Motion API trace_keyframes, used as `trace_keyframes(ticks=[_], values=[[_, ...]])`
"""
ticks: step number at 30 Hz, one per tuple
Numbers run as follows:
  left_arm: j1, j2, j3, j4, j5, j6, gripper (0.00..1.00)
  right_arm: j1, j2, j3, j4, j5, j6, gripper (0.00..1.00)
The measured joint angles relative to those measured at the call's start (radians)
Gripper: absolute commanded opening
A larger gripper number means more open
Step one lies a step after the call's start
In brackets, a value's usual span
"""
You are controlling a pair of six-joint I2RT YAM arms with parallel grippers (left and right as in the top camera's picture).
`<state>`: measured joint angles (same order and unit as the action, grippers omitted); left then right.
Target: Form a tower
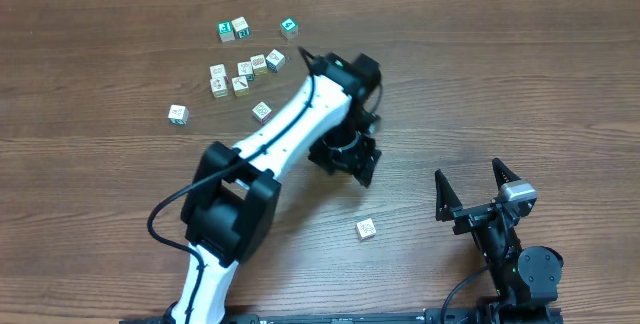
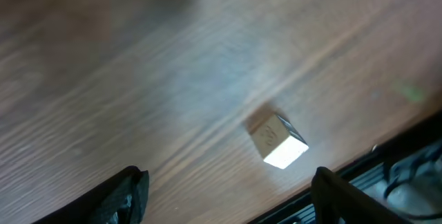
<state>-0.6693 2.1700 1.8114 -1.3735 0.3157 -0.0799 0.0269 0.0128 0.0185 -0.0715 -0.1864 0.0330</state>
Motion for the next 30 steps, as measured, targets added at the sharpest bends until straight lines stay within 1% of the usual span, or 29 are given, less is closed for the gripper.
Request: trace_keyframes(ticks=[8, 16, 20, 24, 26, 30], values=[[-0.138, 0.000, -0.079, 0.066, -0.090, 0.071, 0.76, 0.000, 0.000, 0.000, 0.000, 0.000, 0.000, 1.00], [-0.200, 0.000, -0.107, 0.082, -0.129, 0.103, 0.77, 0.000, 0.000, 0.000, 0.000, 0.000, 0.000, 1.00], [-0.201, 0.000, -0.171, 0.135, -0.135, 0.105, 0.71, 0.000, 0.000, 0.000, 0.000, 0.000, 0.000, 1.00], [-0.202, -0.001, -0.205, 0.164, -0.127, 0.101, 0.57, 0.000, 0.000, 0.000, 0.000, 0.000, 0.000, 1.00], [-0.201, -0.001, -0.211, 0.170, -0.132, 0.102, 0.52, 0.000, 0.000, 0.000, 0.000, 0.000, 0.000, 1.00], [-0.202, -0.001, -0.213, 0.185, -0.134, 0.100, 0.47, 0.000, 0.000, 0.000, 0.000, 0.000, 0.000, 1.00]])
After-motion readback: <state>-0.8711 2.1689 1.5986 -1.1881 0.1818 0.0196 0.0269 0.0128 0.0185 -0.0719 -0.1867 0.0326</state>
